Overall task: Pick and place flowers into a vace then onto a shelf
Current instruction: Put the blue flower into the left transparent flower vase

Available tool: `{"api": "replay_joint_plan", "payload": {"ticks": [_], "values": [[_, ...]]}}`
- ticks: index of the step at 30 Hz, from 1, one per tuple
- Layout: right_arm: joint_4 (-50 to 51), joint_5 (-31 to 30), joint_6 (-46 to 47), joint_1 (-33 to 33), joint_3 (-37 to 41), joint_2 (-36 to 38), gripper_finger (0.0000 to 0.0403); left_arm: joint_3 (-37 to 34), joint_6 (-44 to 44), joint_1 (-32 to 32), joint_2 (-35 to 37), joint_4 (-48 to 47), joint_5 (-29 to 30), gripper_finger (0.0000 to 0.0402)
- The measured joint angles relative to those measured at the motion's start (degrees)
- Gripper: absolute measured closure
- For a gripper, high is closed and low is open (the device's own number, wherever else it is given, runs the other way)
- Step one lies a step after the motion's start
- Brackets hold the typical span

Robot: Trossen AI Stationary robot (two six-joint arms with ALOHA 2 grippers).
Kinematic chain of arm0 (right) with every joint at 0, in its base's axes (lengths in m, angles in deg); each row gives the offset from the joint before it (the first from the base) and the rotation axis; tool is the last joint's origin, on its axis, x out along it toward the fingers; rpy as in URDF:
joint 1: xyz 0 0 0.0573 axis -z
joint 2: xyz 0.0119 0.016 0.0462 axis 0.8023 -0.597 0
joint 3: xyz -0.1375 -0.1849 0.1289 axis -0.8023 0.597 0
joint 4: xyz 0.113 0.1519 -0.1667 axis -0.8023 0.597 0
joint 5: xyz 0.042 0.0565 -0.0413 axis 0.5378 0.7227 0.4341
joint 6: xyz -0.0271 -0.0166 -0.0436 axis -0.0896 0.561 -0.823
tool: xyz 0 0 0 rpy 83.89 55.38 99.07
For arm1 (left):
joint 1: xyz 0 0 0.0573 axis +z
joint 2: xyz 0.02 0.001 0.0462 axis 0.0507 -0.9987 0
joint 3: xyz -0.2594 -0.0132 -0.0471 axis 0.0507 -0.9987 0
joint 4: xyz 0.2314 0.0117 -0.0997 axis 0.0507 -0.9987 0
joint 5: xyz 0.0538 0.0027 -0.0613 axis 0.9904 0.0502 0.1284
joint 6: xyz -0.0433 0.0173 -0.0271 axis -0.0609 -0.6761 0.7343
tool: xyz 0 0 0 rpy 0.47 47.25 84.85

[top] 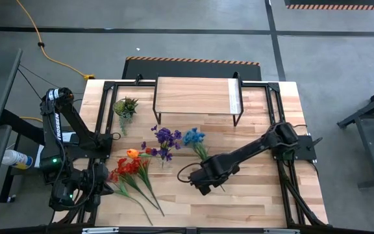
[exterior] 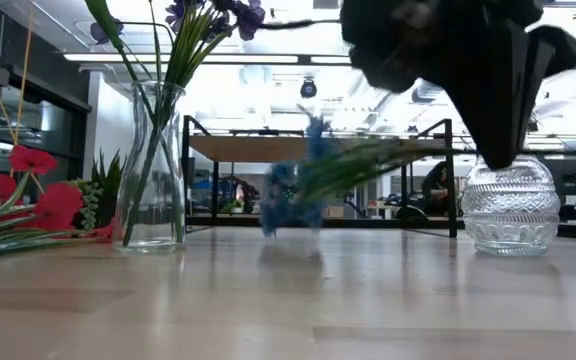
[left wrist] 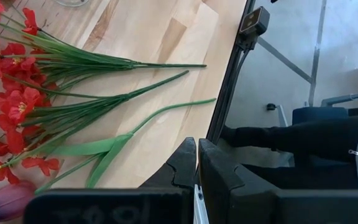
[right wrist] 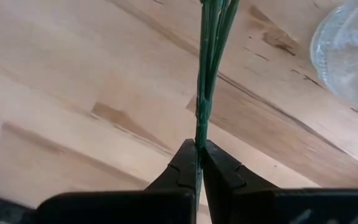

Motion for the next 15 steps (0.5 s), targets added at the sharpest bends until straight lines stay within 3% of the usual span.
{"api": "replay_joint_plan", "payload": {"ticks": [15], "values": [[-2.4,0.1,0.6,0.2,-0.1,1.1,0.0402,0.0,0.0,0.0,0.0,0.0,-0.1,0.0346]]}}
